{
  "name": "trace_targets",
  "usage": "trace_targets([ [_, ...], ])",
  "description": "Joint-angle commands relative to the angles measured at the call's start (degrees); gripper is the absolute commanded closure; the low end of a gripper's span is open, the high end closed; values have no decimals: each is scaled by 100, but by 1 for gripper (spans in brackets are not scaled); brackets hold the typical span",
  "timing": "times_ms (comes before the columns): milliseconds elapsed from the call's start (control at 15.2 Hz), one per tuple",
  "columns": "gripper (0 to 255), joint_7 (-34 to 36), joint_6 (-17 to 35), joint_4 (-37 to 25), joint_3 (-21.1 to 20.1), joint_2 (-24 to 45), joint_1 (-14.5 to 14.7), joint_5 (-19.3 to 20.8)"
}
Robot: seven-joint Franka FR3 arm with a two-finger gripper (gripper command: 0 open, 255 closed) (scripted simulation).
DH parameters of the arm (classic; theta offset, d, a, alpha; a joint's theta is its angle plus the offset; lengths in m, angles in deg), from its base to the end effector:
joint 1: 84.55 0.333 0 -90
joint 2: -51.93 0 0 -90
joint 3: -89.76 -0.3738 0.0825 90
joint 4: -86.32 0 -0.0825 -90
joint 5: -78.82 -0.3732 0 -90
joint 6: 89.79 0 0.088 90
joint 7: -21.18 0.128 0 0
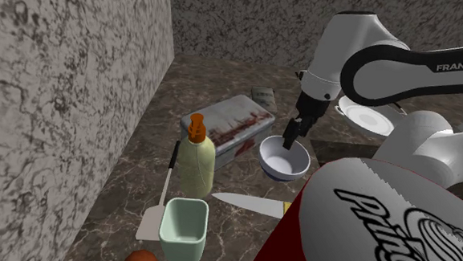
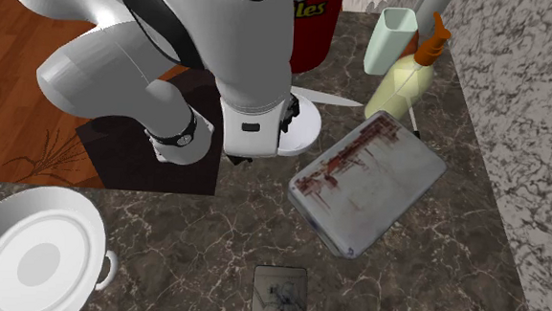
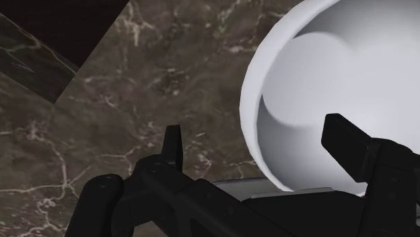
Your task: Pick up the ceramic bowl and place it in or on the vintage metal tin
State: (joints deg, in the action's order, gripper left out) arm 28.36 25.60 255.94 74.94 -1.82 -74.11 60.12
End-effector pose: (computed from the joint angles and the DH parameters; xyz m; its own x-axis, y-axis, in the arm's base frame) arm 0.1843 0.1060 0.3969 0.9973 0.0682 -0.0259 0.0658 -0.9945 -0.0820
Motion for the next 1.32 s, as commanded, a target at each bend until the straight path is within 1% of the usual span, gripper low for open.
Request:
trace_targets([
  [0,0,5,86,36,-27,45,16,-29],
  [396,0,5,86,36,-26,45,16,-29],
  [462,255,5,86,36,-26,45,16,-29],
  [1056,255,5,87,36,-26,46,16,-29],
  [1254,255,32,-209,-145,31,-73,-18,48],
])
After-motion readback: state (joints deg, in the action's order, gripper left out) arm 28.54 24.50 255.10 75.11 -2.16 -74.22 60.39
